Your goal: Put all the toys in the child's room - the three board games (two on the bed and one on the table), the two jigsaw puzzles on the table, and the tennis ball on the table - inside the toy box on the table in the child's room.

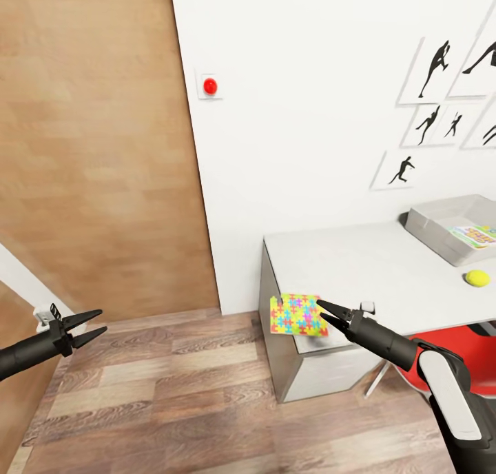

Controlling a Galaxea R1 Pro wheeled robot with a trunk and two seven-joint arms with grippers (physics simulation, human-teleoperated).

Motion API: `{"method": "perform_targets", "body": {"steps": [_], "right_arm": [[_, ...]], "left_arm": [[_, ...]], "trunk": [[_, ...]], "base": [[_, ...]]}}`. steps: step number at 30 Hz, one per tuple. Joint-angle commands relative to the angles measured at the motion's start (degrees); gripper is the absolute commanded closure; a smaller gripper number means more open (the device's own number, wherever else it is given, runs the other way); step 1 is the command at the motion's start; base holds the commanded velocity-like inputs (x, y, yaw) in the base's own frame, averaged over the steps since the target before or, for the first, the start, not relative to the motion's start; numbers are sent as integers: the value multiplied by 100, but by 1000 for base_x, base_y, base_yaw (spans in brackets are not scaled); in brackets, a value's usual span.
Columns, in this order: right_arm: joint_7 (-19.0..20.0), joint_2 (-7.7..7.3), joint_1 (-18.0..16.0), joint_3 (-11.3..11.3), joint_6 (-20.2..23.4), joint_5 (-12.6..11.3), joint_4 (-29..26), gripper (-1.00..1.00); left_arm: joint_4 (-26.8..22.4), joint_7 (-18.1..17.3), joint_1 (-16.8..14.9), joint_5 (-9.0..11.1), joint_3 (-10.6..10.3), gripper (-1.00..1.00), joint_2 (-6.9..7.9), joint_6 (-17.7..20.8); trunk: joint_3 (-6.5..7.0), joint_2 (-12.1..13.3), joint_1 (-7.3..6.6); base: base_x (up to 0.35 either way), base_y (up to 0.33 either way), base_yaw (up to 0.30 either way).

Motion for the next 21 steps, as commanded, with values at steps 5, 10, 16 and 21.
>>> {"method": "perform_targets", "body": {"steps": [5, 10, 16, 21], "right_arm": [[26, 8, -3, -11, 29, 17, -1, -100], [26, 3, -6, -18, 28, 17, -4, -100], [26, -3, -5, -19, 28, 17, -5, -100], [29, -6, -3, -19, 28, 17, -27, -100]], "left_arm": [[1, -7, -4, 7, 3, -100, 1, 37], [2, 1, -4, 6, 1, -100, 1, 37], [2, 2, -4, 6, 4, -100, 1, 37], [2, 1, -4, 6, 8, -100, 1, 37]], "trunk": [[38, -10, 4], [86, -10, 4], [143, -10, 4], [191, -10, 4]], "base": [[78, -89, 0], [163, -203, 0], [68, -81, 0], [13, -16, 0]]}}
